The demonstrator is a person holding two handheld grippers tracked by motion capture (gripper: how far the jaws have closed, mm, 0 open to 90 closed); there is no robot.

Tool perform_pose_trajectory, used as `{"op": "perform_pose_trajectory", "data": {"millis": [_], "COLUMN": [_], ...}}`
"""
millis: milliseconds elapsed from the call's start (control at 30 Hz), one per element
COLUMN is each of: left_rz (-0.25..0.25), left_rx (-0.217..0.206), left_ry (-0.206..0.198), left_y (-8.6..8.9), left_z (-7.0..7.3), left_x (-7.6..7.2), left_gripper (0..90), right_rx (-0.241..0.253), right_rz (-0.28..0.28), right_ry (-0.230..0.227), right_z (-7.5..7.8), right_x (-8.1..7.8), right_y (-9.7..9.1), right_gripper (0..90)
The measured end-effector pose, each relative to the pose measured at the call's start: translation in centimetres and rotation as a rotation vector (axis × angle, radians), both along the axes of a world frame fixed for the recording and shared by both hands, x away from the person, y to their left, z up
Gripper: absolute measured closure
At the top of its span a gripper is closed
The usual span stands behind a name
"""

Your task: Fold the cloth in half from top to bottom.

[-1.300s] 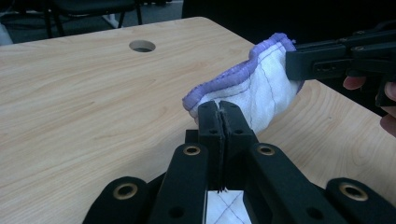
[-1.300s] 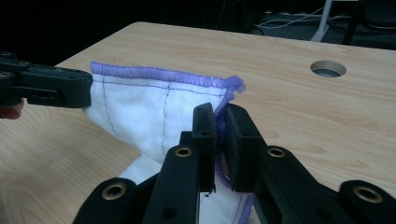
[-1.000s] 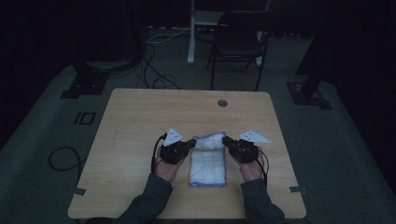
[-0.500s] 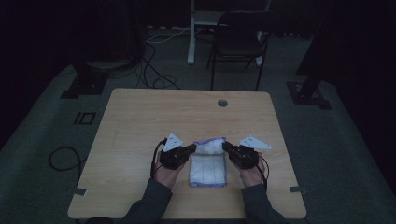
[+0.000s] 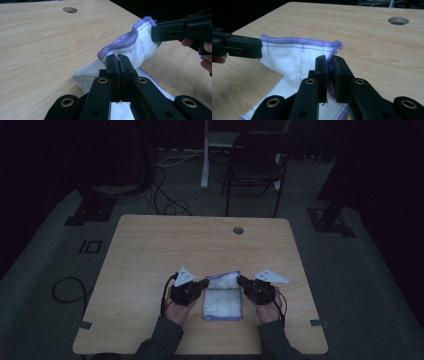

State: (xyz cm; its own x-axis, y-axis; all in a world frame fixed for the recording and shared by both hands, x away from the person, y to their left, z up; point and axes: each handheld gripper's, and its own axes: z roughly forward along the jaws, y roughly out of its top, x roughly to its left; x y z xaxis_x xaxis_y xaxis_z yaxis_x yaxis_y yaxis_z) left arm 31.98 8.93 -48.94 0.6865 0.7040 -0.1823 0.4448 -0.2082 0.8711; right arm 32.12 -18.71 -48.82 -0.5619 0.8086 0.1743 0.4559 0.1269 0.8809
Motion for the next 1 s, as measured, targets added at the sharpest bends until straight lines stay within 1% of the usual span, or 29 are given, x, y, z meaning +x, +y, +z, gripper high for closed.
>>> {"op": "perform_pose_trajectory", "data": {"millis": [200,500,633,1000], "left_rz": [-0.001,-0.003,-0.006,-0.014], "left_rx": [0.004,0.013,0.016,0.025], "left_ry": [0.012,0.03,0.035,0.058], "left_y": [0.0,0.0,0.1,0.1], "left_z": [-0.6,-1.3,-1.5,-2.3], "left_x": [-0.2,-0.6,-0.8,-1.4], "left_gripper": [89.3,89.0,89.0,88.7], "right_rx": [-0.001,-0.001,0.002,-0.004], "right_rz": [0.0,0.0,-0.002,0.005], "right_ry": [0.017,0.033,0.049,0.066], "right_z": [-0.7,-1.3,-1.7,-2.4], "right_x": [-0.3,-0.6,-0.8,-1.3], "right_y": [0.0,0.1,0.1,0.1], "right_gripper": [83.9,84.0,84.0,84.0]}}
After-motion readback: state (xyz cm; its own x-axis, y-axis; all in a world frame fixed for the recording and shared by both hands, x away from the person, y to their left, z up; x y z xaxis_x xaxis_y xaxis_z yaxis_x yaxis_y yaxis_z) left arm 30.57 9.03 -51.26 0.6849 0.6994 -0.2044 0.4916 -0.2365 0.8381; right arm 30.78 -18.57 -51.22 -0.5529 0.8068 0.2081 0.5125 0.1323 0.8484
